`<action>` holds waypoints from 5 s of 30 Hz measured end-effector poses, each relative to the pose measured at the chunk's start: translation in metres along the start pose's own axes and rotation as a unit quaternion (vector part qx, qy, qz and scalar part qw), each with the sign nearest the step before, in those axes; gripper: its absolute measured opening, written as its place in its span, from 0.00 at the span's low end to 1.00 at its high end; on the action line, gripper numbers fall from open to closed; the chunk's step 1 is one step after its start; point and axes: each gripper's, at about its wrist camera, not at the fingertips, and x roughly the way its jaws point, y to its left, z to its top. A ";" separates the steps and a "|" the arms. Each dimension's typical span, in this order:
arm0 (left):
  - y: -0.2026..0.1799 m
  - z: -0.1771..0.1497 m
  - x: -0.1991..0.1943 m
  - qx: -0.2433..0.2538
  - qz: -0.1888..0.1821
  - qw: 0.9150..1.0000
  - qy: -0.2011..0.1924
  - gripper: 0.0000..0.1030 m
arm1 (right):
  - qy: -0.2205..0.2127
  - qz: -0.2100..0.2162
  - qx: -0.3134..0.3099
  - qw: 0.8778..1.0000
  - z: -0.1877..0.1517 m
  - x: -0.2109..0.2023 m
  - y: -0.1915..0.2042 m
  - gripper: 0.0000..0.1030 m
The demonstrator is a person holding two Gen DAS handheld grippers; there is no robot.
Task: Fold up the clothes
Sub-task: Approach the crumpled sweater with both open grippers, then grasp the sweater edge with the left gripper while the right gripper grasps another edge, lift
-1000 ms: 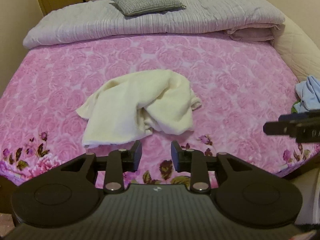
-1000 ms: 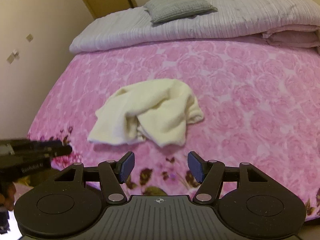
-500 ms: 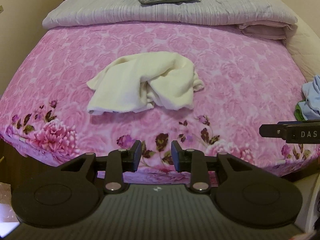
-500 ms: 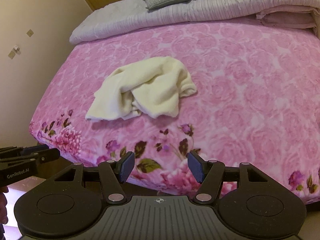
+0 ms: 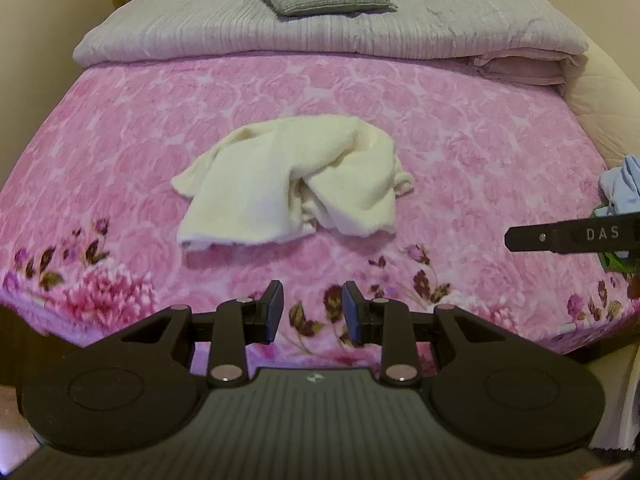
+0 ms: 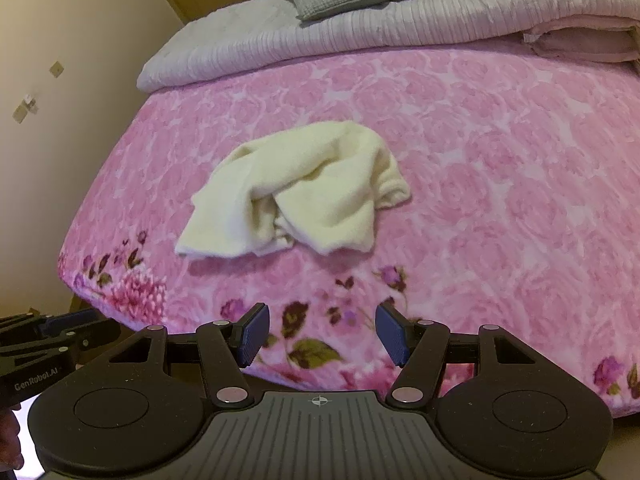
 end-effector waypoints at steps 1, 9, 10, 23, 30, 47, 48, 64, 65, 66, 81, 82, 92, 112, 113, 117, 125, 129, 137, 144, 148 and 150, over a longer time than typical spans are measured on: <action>0.003 0.004 0.003 0.007 -0.003 1.000 -0.002 0.26 | -0.004 -0.001 0.005 1.000 0.003 0.003 0.001 0.61; 0.020 0.019 0.033 0.098 -0.027 0.995 -0.022 0.27 | -0.038 -0.024 0.074 0.996 0.020 0.021 -0.007 0.61; 0.020 0.017 0.039 0.110 -0.029 0.993 -0.024 0.28 | -0.043 -0.027 0.083 0.995 0.021 0.022 -0.009 0.61; -0.014 -0.027 0.144 0.219 -0.039 0.975 -0.014 0.34 | -0.016 -0.073 0.134 0.988 -0.009 0.073 -0.043 0.61; -0.047 -0.039 0.221 0.242 0.009 0.970 -0.032 0.34 | 0.012 -0.080 0.115 0.990 0.000 0.126 -0.086 0.61; -0.101 -0.049 0.324 0.207 0.117 0.966 -0.103 0.34 | 0.088 -0.075 0.039 0.993 0.022 0.230 -0.156 0.61; -0.103 -0.046 0.327 0.203 0.123 0.965 -0.112 0.34 | 0.093 -0.075 0.039 0.992 0.022 0.230 -0.157 0.61; -0.031 -0.017 0.281 0.084 0.040 0.980 -0.178 0.08 | 0.092 -0.073 0.019 0.993 0.045 0.239 -0.158 0.61; -0.029 -0.019 0.281 0.099 0.029 0.981 -0.163 0.11 | 0.091 -0.072 0.018 0.993 0.046 0.240 -0.156 0.61; -0.033 -0.024 0.285 0.121 0.020 0.981 -0.153 0.13 | 0.091 -0.071 0.019 0.993 0.047 0.242 -0.155 0.61; -0.081 -0.047 0.329 0.243 0.110 0.943 -0.198 0.33 | 0.113 -0.108 0.038 0.987 0.035 0.255 -0.166 0.61; -0.075 -0.044 0.327 0.235 0.092 0.946 -0.203 0.16 | 0.113 -0.108 0.040 0.987 0.036 0.255 -0.166 0.61; 0.063 -0.005 0.232 0.040 0.134 0.960 -0.244 0.07 | 0.050 -0.089 -0.096 0.990 0.063 0.251 -0.123 0.61; 0.135 -0.004 0.245 0.046 0.086 0.974 -0.206 0.08 | -0.133 -0.108 -0.427 0.888 0.022 0.341 -0.027 0.27; 0.137 -0.002 0.242 0.049 0.082 0.973 -0.209 0.07 | -0.133 -0.102 -0.416 0.894 0.027 0.336 -0.026 0.19; 0.147 0.011 0.224 0.055 0.062 0.971 -0.225 0.07 | -0.155 -0.107 -0.364 0.912 0.050 0.301 -0.017 0.13; 0.165 0.078 0.126 0.096 0.029 0.939 -0.330 0.06 | -0.313 -0.147 -0.247 0.905 0.118 0.155 0.032 0.08; 0.178 0.112 0.060 0.112 0.019 0.911 -0.396 0.06 | -0.387 -0.144 -0.230 0.881 0.135 0.079 0.072 0.08; 0.199 0.132 -0.055 0.129 0.008 0.861 -0.492 0.07 | -0.490 -0.149 -0.254 0.821 0.143 -0.052 0.145 0.08; 0.201 0.122 -0.100 0.128 -0.009 0.846 -0.518 0.07 | -0.504 -0.162 -0.275 0.803 0.119 -0.123 0.178 0.08; 0.193 0.137 -0.115 0.136 -0.011 0.838 -0.528 0.07 | -0.491 -0.166 -0.272 0.811 0.123 -0.131 0.179 0.09; 0.189 0.155 -0.116 0.147 -0.010 0.835 -0.530 0.07 | -0.485 -0.166 -0.262 0.818 0.130 -0.133 0.175 0.09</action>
